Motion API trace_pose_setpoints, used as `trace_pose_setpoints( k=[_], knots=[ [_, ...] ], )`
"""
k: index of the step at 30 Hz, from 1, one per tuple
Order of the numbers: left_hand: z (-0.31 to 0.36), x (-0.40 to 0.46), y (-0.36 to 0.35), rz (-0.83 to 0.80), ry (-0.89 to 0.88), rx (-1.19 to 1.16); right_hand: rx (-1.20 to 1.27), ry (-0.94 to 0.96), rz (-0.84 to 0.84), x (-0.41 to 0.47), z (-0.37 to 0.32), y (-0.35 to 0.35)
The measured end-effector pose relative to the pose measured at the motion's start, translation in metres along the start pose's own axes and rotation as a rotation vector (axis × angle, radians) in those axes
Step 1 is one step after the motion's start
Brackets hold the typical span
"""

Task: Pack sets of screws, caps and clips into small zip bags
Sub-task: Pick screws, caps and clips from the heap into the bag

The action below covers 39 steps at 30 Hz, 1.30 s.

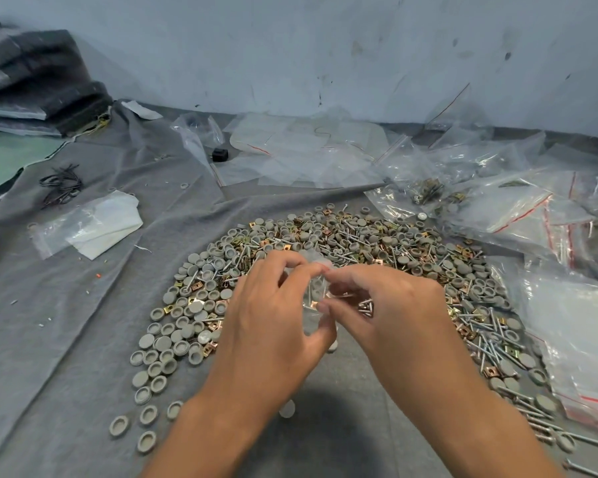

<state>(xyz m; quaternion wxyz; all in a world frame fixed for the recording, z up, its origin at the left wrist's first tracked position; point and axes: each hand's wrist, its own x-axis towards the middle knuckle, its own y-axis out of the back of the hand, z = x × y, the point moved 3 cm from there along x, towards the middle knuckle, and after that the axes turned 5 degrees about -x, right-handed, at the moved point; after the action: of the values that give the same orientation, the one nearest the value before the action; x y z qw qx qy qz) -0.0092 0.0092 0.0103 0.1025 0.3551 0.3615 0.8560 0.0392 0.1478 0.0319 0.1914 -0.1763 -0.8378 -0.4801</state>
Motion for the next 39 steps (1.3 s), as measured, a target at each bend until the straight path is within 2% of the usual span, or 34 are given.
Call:
trace_pose_setpoints(
  k=[4,6,9,13,18,20,23,27,30,34,36,39],
  knots=[
    [-0.003,0.001,0.001,0.024,0.018,-0.04,0.211,-0.037,0.039,0.001,0.005,0.002],
    [-0.005,0.004,0.005,0.036,0.058,-0.088,0.235,-0.074,0.076,0.002,0.016,0.007],
    [-0.012,0.009,0.019,0.107,0.171,-0.209,0.156,-0.216,-0.077,0.0,0.041,-0.001],
    [-0.026,0.013,0.052,0.195,0.371,-0.587,-0.006,-0.314,-0.307,-0.01,0.064,-0.017],
    [-0.046,0.021,0.07,0.163,0.445,-1.104,-0.26,-0.332,-0.334,-0.01,0.081,-0.017],
    [-0.052,0.023,0.071,0.139,0.433,-1.207,-0.305,-0.295,-0.346,-0.011,0.083,-0.022],
    [-0.058,0.024,0.072,0.086,0.418,-1.158,-0.199,-0.121,-0.329,-0.01,0.067,-0.037],
    [-0.065,0.022,0.072,0.058,0.455,-0.998,-0.231,0.091,-0.423,-0.004,0.047,-0.066],
    [-0.072,0.02,0.073,0.059,0.501,-0.889,-0.249,0.043,-0.38,-0.007,0.045,-0.077],
    [-0.085,0.019,0.068,0.081,0.567,-0.601,-0.252,-0.022,-0.352,-0.013,0.046,-0.082],
    [-0.09,0.019,0.065,0.079,0.599,-0.536,-0.25,-0.043,-0.36,-0.015,0.047,-0.081],
    [-0.093,0.019,0.066,0.088,0.609,-0.504,-0.111,-0.06,-0.332,-0.012,0.042,-0.077]
  ],
)
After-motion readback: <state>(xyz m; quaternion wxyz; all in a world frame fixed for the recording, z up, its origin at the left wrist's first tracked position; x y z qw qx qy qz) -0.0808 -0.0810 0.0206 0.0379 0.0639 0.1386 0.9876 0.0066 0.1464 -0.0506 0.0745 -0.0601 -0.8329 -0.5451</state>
